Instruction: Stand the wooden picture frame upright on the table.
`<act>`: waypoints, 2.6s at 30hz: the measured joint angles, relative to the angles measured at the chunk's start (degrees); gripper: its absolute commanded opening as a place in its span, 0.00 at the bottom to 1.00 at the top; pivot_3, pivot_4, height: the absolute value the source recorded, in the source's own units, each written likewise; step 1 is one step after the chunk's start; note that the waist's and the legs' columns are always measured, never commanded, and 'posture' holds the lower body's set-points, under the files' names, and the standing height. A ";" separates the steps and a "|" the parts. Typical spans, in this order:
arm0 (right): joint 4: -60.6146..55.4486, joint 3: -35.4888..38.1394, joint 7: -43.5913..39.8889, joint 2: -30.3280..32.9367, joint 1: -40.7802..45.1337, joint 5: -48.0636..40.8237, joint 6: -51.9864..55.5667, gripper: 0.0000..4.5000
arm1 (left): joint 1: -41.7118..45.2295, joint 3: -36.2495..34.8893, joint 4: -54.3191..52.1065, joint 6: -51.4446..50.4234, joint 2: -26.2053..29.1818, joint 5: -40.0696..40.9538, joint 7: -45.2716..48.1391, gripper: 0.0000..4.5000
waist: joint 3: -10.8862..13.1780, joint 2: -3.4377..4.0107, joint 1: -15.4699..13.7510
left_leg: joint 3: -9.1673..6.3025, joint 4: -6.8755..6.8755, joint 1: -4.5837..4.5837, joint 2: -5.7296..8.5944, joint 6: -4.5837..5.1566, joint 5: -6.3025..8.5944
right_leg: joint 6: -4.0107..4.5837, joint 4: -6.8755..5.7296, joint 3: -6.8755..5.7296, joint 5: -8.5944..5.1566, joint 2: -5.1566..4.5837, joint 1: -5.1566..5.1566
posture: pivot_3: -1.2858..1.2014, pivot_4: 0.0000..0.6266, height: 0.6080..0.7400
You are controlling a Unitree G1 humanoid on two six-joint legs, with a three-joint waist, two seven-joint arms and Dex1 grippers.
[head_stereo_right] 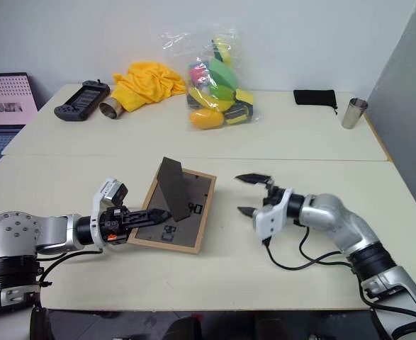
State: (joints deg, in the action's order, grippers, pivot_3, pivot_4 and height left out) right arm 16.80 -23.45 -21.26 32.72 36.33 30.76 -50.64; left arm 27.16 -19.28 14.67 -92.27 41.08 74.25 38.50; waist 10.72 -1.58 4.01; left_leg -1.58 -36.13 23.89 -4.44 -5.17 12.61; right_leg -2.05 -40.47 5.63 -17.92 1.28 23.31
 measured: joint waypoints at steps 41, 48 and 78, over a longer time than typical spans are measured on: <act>4.27 -1.90 -21.45 -7.37 2.77 -36.48 21.81 0.29 | -10.98 -4.01 -14.27 22.92 15.94 14.74 -17.16 1.00 | 0.02 -0.06 -0.50 | -0.09 -0.27 -0.11 0.06 -0.06 -0.05 | 0.06 -0.38 -0.04 -0.02 -0.16 -0.12 | 0.52 0.24 1.00; 1.41 5.11 -31.90 -13.05 9.17 -60.13 63.88 0.29 | -22.06 -2.62 -35.34 37.69 15.60 -10.25 -15.31 1.00 | 0.03 -0.03 -0.97 | -0.02 -0.26 -0.10 0.07 -0.04 -0.04 | 0.07 -0.36 -0.03 -0.03 -0.10 -0.07 | 0.52 0.24 1.00; -9.75 15.61 -33.53 -3.47 -5.84 -48.98 78.16 0.99 | -18.62 1.55 -29.66 45.88 7.96 -28.14 -5.90 1.00 | 0.04 -0.03 -0.72 | 0.02 -0.01 -0.06 0.04 -0.02 -0.02 | 0.07 -0.21 0.01 -0.06 0.00 0.02 | 0.52 0.24 1.00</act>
State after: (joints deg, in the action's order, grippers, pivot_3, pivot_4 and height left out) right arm 7.06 -7.84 -54.79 29.25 30.48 -18.22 27.53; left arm 8.53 -17.74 -15.00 -46.39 49.04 46.11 32.60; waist 10.76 -1.61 3.29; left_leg -1.56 -36.14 23.83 -4.40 -5.18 12.59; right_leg -1.98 -40.68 5.64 -17.98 1.28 23.33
